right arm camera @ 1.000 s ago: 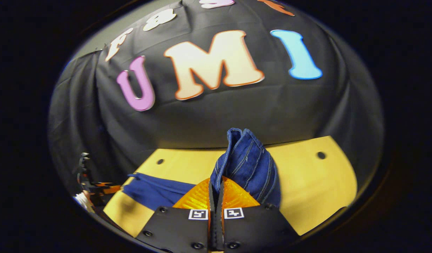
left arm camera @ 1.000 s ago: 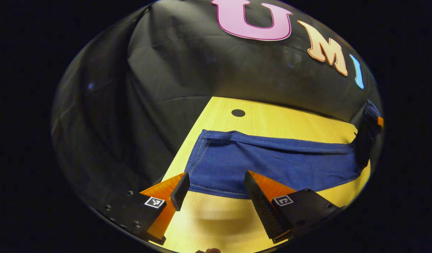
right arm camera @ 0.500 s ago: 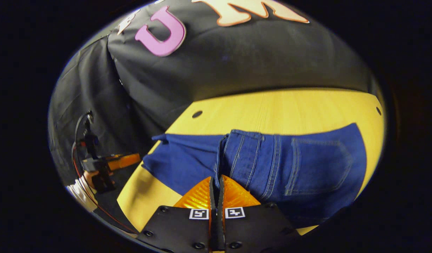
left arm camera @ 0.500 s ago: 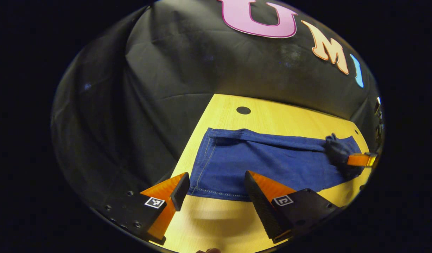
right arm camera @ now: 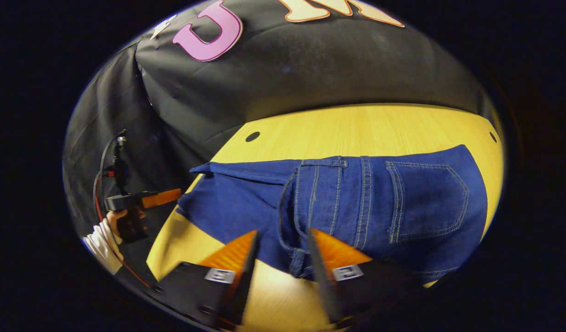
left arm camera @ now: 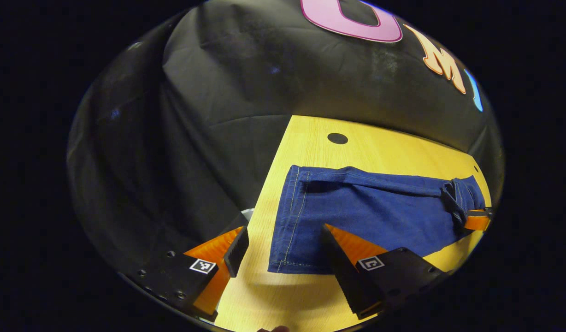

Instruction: Grasp the waist and the cuffs of the jeans and fold them to make the two legs overlap; first hold the waist and fold one-third of the jeans toward the cuffs, then hold the cuffs and fold the remaining one-third in the same direction to finish folding.

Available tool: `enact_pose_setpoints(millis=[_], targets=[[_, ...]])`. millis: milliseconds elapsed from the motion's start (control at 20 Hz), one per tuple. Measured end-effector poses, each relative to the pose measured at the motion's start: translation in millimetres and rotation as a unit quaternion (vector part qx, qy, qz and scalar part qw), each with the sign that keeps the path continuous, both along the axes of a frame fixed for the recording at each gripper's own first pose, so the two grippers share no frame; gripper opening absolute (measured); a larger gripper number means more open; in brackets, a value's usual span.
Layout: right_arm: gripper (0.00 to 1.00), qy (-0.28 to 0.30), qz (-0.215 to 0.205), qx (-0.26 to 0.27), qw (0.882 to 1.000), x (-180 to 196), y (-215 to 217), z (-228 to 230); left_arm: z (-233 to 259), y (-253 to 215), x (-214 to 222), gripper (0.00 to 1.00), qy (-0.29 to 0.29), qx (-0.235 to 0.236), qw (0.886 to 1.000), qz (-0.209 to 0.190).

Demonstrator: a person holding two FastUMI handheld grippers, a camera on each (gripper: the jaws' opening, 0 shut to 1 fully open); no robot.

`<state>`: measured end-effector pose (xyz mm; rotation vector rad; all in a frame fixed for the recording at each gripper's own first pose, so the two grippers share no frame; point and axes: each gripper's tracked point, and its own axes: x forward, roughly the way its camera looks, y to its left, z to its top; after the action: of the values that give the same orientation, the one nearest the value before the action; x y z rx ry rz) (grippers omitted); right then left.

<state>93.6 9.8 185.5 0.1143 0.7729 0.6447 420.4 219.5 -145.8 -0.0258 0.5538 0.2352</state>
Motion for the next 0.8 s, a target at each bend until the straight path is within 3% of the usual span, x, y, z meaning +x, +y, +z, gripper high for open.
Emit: enact_pose_setpoints(millis=[100,400,450,500,550,600,750,800], targets=[[1.0,-0.013,-0.019,0.004,1.0,2,-6,17,-15,5,2,0.96,0.014,-0.011,1.0,0.001],[0.98,-0.064,-0.079,0.037,0.994,8,-52,90,-35,4,4,0.96,0.04,-0.028,0.999,0.008],[0.94,-0.074,-0.098,0.036,0.992,11,-68,101,-37,5,5,0.95,0.044,-0.03,0.999,0.012],[0.99,-0.086,-0.118,0.033,0.989,15,-86,111,-36,5,6,0.94,0.04,-0.032,0.999,0.013],[0.94,-0.095,-0.138,0.033,0.985,18,-105,119,-36,4,7,0.95,0.039,-0.035,0.999,0.014],[0.98,-0.101,-0.16,0.032,0.981,20,-123,127,-37,3,6,0.95,0.041,-0.036,0.998,0.015],[0.99,-0.107,-0.216,0.039,0.97,17,-172,142,-37,1,8,0.95,0.041,-0.04,0.998,0.014],[0.94,-0.109,-0.229,0.039,0.966,15,-186,145,-37,0,9,0.94,0.04,-0.041,0.998,0.017]])
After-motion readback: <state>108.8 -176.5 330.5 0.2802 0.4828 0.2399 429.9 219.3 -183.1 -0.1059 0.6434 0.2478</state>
